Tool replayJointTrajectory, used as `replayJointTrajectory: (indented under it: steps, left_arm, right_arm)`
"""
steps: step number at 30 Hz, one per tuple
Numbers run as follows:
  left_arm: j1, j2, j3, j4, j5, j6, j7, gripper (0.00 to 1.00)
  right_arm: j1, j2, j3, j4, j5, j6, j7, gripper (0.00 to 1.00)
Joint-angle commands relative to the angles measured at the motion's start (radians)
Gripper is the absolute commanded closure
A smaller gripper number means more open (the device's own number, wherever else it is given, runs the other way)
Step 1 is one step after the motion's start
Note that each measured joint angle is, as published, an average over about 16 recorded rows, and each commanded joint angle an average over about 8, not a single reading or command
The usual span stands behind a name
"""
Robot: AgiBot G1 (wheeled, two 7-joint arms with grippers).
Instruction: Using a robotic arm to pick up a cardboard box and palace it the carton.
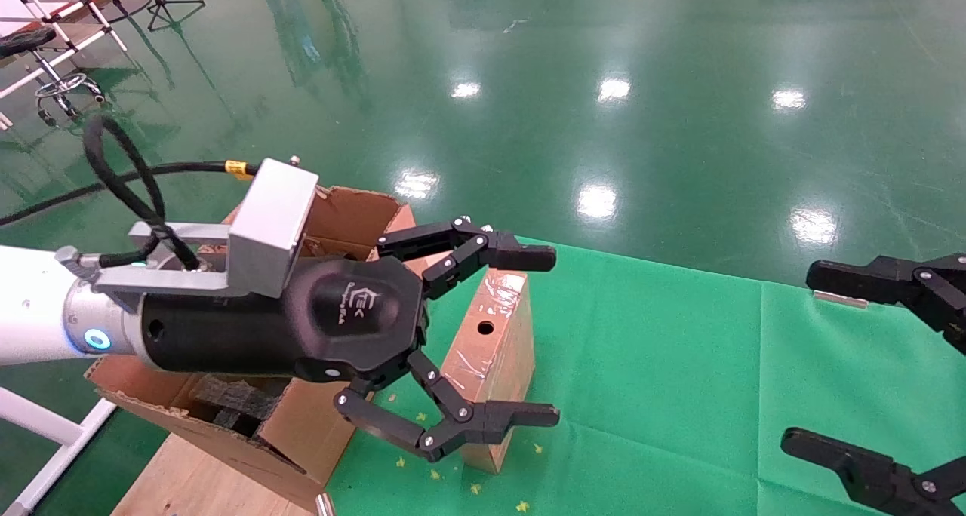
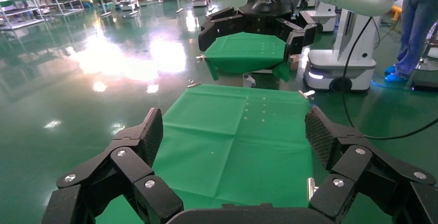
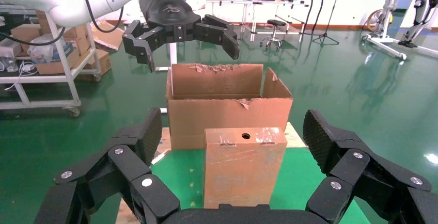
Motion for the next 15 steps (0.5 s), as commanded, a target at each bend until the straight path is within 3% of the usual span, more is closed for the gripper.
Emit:
replayJointTrajectory:
  steps: [1,12,14,15]
  left_arm:
    - [0.0,0.0,0.0,0.0,0.0,0.0,0.0,0.0]
    - [0.0,0.0,0.0,0.0,-0.001,0.0,0.0,0.0]
    - [0.0,-0.001,0.0,-0.001,0.001,0.0,0.0,0.0]
    - [0.0,-0.001,0.001,-0.002,0.004,0.0,0.001,0.0]
  right_arm:
    - [0.0,0.0,0.0,0.0,0.0,0.0,0.0,0.0]
    - [0.0,0.0,0.0,0.0,0.0,0.0,0.0,0.0]
    - [0.0,0.0,0.0,0.0,0.0,0.0,0.0,0.1]
    - [0.0,0.0,0.0,0.0,0.0,0.0,0.0,0.2]
